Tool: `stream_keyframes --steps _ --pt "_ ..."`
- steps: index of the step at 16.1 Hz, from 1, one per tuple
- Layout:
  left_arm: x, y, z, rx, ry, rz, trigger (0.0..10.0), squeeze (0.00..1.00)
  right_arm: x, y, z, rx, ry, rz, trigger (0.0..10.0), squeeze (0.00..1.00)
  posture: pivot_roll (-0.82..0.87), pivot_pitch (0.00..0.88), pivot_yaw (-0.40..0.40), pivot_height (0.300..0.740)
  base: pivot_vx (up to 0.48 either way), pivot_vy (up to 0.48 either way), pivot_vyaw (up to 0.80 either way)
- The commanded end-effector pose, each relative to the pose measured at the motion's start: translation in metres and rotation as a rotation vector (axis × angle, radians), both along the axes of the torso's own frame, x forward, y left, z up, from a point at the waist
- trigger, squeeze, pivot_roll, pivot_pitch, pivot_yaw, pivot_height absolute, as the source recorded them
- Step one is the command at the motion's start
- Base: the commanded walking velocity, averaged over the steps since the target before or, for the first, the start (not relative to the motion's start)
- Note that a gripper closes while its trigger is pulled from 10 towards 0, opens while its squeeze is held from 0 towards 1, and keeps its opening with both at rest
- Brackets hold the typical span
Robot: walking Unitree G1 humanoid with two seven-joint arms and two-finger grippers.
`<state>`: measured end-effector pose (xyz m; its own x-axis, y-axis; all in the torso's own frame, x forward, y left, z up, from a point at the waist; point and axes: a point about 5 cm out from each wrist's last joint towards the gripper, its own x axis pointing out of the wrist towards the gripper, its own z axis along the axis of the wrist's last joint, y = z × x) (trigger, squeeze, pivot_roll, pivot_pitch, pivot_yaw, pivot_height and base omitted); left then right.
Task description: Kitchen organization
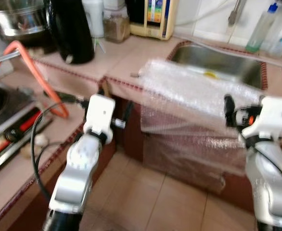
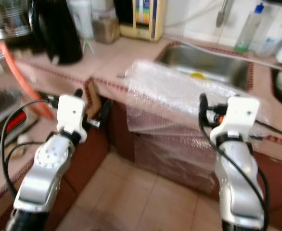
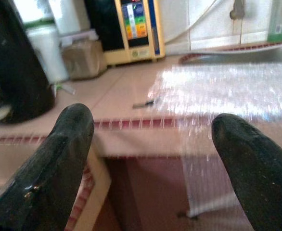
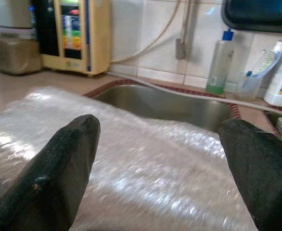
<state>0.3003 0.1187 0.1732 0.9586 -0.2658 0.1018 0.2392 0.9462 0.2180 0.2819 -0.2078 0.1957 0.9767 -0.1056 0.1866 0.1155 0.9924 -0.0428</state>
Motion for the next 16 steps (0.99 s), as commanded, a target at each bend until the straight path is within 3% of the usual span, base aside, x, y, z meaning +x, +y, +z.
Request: stream_keyframes --steps 1,3,5,7,8,9,10,11,12,14,15,16 --pt "0.001 0.004 -0.007 0.007 0.025 0.016 10.0 0.0 0.002 0.005 -0.003 -0.004 0.017 0.026 10.0 0.26 -0.02 0.082 -0.007 0.74 -0.255 0.0 0.0" --pt "0.005 0.006 -0.018 0.004 0.069 0.021 10.0 0.0 0.004 0.008 -0.011 -0.009 0.046 0.044 10.0 0.23 -0.02 0.081 -0.006 0.74 0.0 0.0 0.0" --pt "0.013 0.01 -0.047 0.039 0.154 0.037 10.0 0.0 0.007 0.01 -0.03 -0.015 0.109 0.063 10.0 0.21 -0.02 0.063 -0.014 0.74 0.0 0.0 0.0" --pt "0.018 0.014 -0.081 -0.012 0.301 0.008 10.0 0.0 0.015 0.014 -0.048 -0.013 0.112 0.088 10.0 0.18 -0.03 0.046 -0.013 0.74 0.0 0.0 0.0" --pt "0.02 0.017 -0.099 -0.006 0.364 0.025 10.0 0.0 0.023 0.016 -0.07 -0.024 0.173 0.085 10.0 0.17 -0.03 0.035 -0.016 0.74 0.0 0.0 0.0" --pt "0.021 0.018 -0.11 0.049 0.395 0.034 10.0 0.0 0.027 0.018 -0.082 -0.012 0.214 0.09 10.0 0.18 -0.02 0.029 -0.02 0.74 0.0 0.0 0.0" --pt "0.02 0.018 -0.131 0.123 0.475 0.04 10.0 0.0 0.033 0.022 -0.109 0.003 0.308 0.094 10.0 0.17 -0.01 0.016 -0.027 0.74 0.0 0.0 0.0" --pt "0.019 0.018 -0.134 0.134 0.485 0.041 10.0 0.0 0.034 0.022 -0.113 0.005 0.321 0.095 10.0 0.17 -0.01 0.016 -0.027 0.74 0.0 0.0 0.0" --pt "0.016 0.017 -0.148 0.209 0.545 0.045 10.0 0.0 0.034 0.022 -0.136 -0.01 0.413 0.096 10.0 0.0 0.0 0.0 -0.026 0.74 0.0 0.0 0.0" --pt "0.007 0.016 -0.166 0.29 0.626 0.034 10.0 0.0 0.023 0.014 -0.171 0.028 0.566 0.042 10.0 0.0 -0.01 0.0 -0.023 0.74 0.0 0.0 0.0" --pt "-0.004 0.019 -0.18 0.35 0.702 0.029 10.0 0.0 0.009 0.011 -0.194 0.054 0.685 0.009 10.0 0.0 -0.01 0.0 -0.028 0.74 0.0 0.0 0.0" --pt "-0.016 0.029 -0.193 0.342 0.797 0.065 10.0 0.0 -0.01 0.009 -0.215 0.025 0.797 0.004 10.0 0.0 -0.02 0.0 -0.029 0.74 0.0 0.0 0.0"
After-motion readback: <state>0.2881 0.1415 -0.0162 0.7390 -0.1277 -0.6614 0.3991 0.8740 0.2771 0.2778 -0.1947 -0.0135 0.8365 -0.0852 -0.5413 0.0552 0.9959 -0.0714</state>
